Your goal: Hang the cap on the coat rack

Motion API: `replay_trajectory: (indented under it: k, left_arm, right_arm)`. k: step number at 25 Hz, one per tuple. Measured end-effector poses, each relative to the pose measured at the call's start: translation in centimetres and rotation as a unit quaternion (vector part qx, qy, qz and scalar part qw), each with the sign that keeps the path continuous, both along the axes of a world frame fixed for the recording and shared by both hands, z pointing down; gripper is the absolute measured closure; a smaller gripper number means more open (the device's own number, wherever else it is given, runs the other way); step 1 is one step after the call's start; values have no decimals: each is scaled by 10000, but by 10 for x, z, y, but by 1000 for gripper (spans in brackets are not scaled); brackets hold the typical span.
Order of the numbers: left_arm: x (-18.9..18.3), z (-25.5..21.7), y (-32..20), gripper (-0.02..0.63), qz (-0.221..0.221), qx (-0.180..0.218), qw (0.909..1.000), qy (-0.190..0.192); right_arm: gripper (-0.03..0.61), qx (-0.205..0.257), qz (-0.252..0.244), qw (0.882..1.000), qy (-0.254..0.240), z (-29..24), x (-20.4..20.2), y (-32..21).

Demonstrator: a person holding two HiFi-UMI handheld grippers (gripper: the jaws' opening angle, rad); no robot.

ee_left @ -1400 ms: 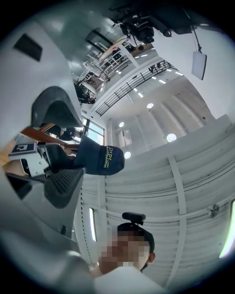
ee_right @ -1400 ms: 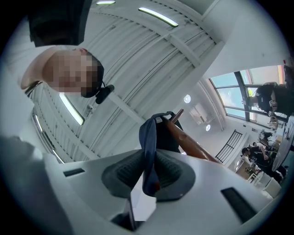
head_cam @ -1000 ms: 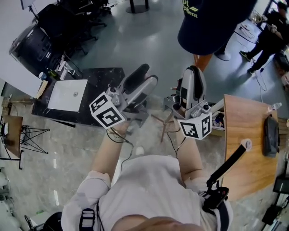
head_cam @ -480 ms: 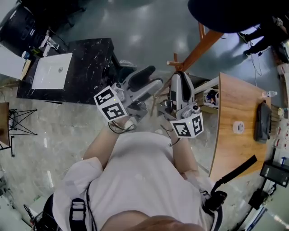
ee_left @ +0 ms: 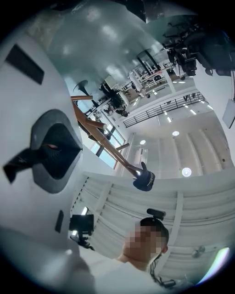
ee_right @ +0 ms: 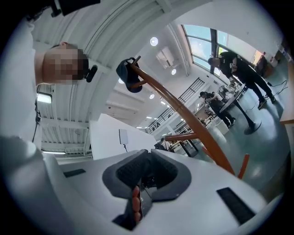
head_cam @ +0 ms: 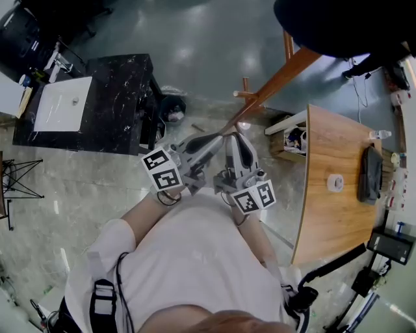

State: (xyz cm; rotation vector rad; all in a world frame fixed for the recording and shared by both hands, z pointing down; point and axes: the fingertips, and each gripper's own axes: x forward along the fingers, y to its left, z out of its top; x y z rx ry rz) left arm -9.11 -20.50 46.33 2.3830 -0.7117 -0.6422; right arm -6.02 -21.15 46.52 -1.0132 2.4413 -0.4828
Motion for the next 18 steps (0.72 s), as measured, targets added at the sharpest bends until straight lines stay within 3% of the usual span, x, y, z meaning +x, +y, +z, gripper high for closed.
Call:
replay_trajectory:
  k: [8, 18]
  left_arm:
    - [5, 14, -8, 606, 208, -247, 9994, 149]
    - [17, 12, -14, 606, 453, -136, 9989, 7]
  right_arm:
    - [532, 51, 298, 9994, 178, 4, 17, -13]
    - [532, 104, 399, 9981, 463, 10, 10, -16]
